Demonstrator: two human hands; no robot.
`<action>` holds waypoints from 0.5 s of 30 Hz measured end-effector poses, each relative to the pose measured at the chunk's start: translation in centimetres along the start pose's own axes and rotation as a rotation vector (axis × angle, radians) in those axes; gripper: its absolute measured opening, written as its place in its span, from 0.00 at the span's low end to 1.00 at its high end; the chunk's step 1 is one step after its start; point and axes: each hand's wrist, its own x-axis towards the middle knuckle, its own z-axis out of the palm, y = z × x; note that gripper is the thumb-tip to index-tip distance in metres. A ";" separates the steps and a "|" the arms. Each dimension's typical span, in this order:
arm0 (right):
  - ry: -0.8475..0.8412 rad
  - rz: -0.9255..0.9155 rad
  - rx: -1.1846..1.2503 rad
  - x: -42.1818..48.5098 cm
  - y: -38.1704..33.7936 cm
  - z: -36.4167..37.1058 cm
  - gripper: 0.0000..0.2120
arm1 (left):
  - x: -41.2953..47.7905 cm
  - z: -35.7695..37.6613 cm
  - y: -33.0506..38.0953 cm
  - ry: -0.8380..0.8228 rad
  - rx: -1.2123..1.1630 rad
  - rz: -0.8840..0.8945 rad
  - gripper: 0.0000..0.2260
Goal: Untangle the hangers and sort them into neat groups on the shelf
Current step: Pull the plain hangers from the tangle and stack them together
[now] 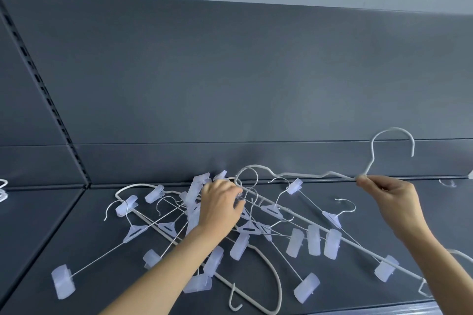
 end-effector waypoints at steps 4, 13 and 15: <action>0.000 -0.023 -0.019 0.1 -0.3 -0.1 0.09 | 0.1 0.8 0.9 -0.091 0.090 -0.004 0.19; 0.014 0.041 -0.043 -0.5 -0.8 0.2 0.07 | 0.5 1.6 1.7 -0.011 0.054 -0.175 0.13; 0.016 0.046 -0.052 -0.6 -0.9 0.3 0.07 | 0.4 1.6 1.7 -0.003 0.037 -0.174 0.12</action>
